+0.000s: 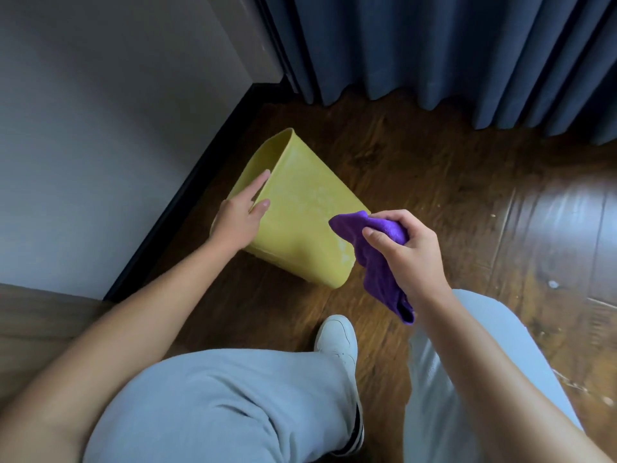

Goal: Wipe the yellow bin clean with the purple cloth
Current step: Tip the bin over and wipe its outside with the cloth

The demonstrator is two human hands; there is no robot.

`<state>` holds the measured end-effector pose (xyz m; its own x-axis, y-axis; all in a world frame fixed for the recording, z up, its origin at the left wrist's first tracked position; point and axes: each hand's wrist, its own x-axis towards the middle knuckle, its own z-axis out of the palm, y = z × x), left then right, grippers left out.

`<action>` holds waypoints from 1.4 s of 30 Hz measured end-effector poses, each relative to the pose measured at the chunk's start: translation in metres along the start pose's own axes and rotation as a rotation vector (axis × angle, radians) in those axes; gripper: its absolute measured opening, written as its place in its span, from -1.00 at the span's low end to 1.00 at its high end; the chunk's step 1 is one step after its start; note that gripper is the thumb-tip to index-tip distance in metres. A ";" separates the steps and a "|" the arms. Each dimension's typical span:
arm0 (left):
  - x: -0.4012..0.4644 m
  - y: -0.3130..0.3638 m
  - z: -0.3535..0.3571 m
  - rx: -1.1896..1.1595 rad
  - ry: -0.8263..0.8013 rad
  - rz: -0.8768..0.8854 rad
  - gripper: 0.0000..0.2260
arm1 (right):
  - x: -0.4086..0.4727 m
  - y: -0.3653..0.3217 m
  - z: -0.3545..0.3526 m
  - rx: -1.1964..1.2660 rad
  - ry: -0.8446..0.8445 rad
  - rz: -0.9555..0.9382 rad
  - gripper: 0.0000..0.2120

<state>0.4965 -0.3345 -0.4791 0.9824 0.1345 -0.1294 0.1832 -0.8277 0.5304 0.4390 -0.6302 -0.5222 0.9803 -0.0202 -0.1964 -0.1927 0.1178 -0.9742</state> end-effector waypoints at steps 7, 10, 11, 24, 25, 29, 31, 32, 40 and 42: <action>0.010 0.027 0.015 -0.024 -0.122 0.083 -0.53 | 0.000 -0.002 -0.017 -0.019 0.071 -0.013 -0.85; 0.011 0.033 0.019 -0.039 -0.154 0.114 -0.52 | 0.001 -0.005 -0.024 -0.013 0.104 -0.009 -0.86; 0.013 0.035 0.019 -0.031 -0.175 0.129 -0.50 | 0.001 -0.005 -0.025 -0.012 0.118 -0.007 -0.86; 0.003 0.081 0.038 0.001 -0.248 0.216 -0.52 | 0.001 -0.004 -0.040 -0.102 0.203 -0.021 -0.97; 0.002 0.083 0.038 -0.019 -0.252 0.220 -0.52 | 0.006 -0.010 -0.040 -0.108 0.219 -0.053 -0.98; 0.000 0.084 0.041 -0.050 -0.244 0.237 -0.52 | 0.036 -0.036 -0.031 -0.143 0.276 -0.199 -0.95; 0.002 0.077 0.045 -0.047 -0.235 0.228 -0.53 | 0.052 -0.046 -0.019 -0.182 0.294 -0.261 -0.92; 0.003 0.073 0.046 -0.055 -0.233 0.218 -0.54 | 0.060 -0.049 -0.013 -0.208 0.297 -0.294 -0.90; 0.005 0.063 0.057 -0.012 -0.179 0.231 -0.54 | 0.100 -0.043 0.045 -0.382 0.173 -0.463 -0.84; 0.005 0.062 0.059 0.016 -0.156 0.242 -0.55 | 0.101 -0.033 0.056 -0.408 0.160 -0.520 -0.81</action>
<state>0.5105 -0.4171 -0.4962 0.9800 -0.1522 -0.1282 -0.0578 -0.8342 0.5485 0.5467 -0.5805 -0.5036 0.9373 -0.1236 0.3259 0.2708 -0.3305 -0.9041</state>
